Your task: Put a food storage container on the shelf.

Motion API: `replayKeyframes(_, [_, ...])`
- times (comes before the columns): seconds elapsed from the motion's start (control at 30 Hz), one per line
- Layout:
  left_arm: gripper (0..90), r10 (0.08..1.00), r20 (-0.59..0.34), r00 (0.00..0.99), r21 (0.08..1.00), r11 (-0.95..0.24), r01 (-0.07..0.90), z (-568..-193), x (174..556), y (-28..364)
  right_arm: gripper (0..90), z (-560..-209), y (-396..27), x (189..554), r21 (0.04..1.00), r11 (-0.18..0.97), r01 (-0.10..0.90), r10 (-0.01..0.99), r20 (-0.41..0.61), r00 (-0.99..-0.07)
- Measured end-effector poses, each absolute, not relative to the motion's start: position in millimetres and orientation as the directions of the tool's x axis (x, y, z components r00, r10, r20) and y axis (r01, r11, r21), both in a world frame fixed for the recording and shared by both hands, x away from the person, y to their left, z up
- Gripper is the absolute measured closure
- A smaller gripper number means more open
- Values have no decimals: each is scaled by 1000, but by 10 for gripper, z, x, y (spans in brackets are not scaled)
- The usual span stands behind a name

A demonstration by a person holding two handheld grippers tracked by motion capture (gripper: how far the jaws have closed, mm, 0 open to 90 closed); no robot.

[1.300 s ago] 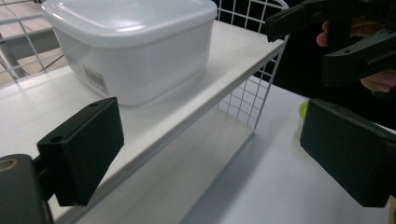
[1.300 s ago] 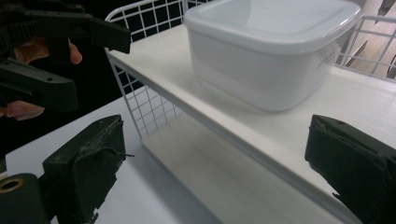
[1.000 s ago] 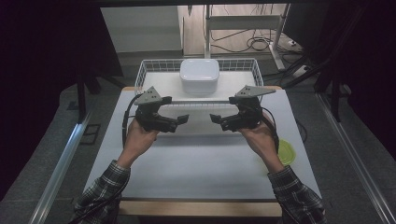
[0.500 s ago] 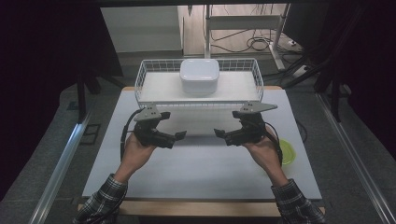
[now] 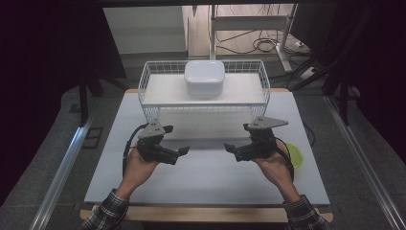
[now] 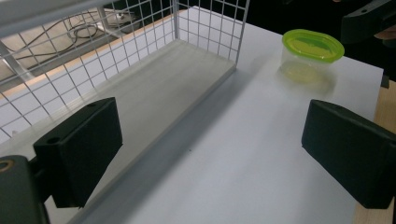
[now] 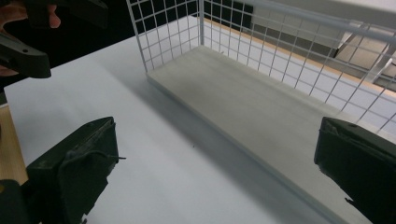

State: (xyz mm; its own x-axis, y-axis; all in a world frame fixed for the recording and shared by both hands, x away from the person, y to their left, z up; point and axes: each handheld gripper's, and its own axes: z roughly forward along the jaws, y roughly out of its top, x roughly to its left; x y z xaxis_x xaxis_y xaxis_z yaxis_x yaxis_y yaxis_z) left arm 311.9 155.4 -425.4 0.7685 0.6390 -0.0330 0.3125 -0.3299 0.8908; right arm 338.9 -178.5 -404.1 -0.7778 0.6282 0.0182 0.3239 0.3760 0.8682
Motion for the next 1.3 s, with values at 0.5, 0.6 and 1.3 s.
replayKeyframes(0.5, [37, 664, -50, 746, 891, -307, 334, -4550, 2914, 1641, 3, -4309, -2019, 3213, 858, 360, 367, 645, 55, -762])
replayKeyframes(0.6, [34, 670, -42, 742, 891, -310, 330, -4599, 2868, 1657, 8, -4361, -2050, 3167, 855, 358, 374, 649, 60, -758])
replayKeyframes(1.3, [21, 683, -9, 730, 845, -385, 371, -5019, 2633, 1653, 34, -4770, -2183, 2926, 813, 418, 405, 670, 26, -742])
